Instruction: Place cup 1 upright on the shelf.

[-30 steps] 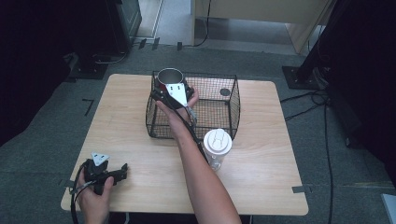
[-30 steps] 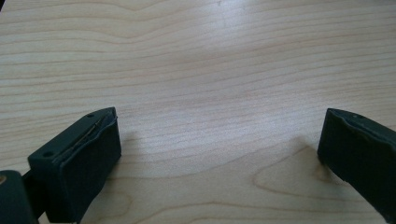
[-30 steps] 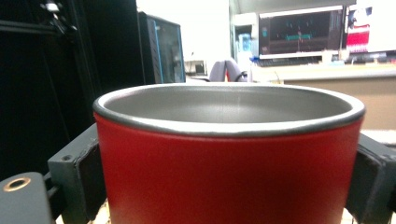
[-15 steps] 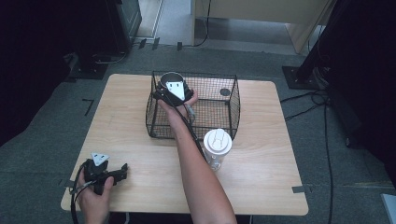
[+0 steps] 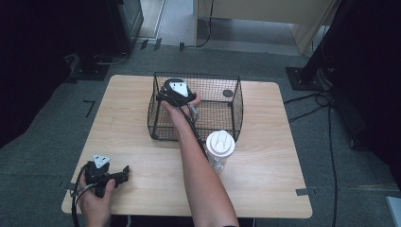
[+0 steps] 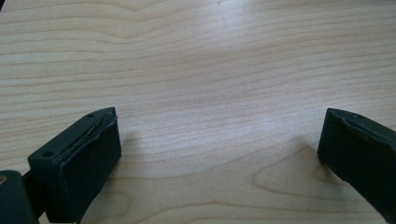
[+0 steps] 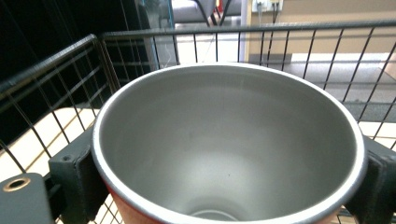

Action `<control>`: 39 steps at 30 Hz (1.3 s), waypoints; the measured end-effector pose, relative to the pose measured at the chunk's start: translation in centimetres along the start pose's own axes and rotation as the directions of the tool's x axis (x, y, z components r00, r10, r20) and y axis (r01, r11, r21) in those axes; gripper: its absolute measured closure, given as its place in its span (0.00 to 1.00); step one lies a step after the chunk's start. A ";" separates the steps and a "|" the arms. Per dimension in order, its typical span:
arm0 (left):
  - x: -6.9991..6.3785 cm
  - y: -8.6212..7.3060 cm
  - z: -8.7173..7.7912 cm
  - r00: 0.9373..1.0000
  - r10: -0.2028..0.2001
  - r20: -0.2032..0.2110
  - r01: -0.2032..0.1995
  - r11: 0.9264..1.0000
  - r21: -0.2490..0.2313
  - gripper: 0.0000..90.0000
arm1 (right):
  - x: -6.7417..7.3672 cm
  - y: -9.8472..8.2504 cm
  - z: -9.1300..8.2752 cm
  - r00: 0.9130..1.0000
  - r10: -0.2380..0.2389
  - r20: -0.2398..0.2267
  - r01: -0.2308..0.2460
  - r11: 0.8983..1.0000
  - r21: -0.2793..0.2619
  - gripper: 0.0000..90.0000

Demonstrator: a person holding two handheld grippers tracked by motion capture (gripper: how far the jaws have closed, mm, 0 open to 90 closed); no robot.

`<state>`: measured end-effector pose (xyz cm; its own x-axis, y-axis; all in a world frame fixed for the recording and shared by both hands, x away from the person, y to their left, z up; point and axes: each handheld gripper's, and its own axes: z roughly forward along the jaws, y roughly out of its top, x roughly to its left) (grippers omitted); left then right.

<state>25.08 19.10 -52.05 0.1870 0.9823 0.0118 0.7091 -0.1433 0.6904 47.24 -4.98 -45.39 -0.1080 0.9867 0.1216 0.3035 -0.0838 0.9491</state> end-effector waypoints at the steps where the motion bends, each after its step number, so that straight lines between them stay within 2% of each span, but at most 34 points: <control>1: 0.0 0.0 0.0 1.000 0.000 0.000 0.000 1.000 0.000 0.00 | 0.0 -0.1 0.1 1.000 -0.004 0.003 0.004 1.000 0.018 0.08; 6: 0.0 0.0 0.0 1.000 0.000 0.000 0.000 1.000 0.000 0.00 | 0.0 -0.1 0.1 1.000 0.000 -0.009 0.000 0.999 0.033 0.08; 11: 0.0 0.0 0.0 1.000 0.000 0.000 0.000 1.000 0.000 0.00 | 0.2 -0.1 0.1 1.000 -0.022 -0.017 0.022 0.999 0.037 0.08; 15: 0.0 0.0 0.0 1.000 0.000 0.000 0.000 1.000 0.000 0.00 | 0.2 -0.1 0.2 0.999 -0.042 0.013 0.042 0.998 0.039 0.08; 20: 0.0 0.0 0.0 1.000 0.000 0.000 0.000 1.000 0.000 0.00 | 0.3 -0.1 0.2 0.998 -0.052 0.027 0.051 0.998 0.039 0.08; 24: 0.0 0.0 0.0 1.000 0.000 0.000 0.000 1.000 0.000 0.00 | 0.4 -0.1 0.2 0.995 -0.080 0.065 0.077 0.996 0.040 0.08; 34: 0.0 0.0 0.0 1.000 0.000 0.000 0.000 1.000 0.000 0.00 | 0.4 -0.1 0.2 0.996 -0.072 0.054 0.070 0.997 0.039 0.07; 39: 0.0 0.0 0.0 1.000 0.002 0.000 -0.002 1.000 0.002 0.00 | 0.5 0.1 0.0 0.997 -0.072 0.021 0.071 0.997 0.013 0.02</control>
<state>25.08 19.12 -52.04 0.1885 0.9820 0.0135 0.7100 -0.1458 0.6890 47.19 -4.45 -45.23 -0.1096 0.9928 0.0473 0.3075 -0.0114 0.9515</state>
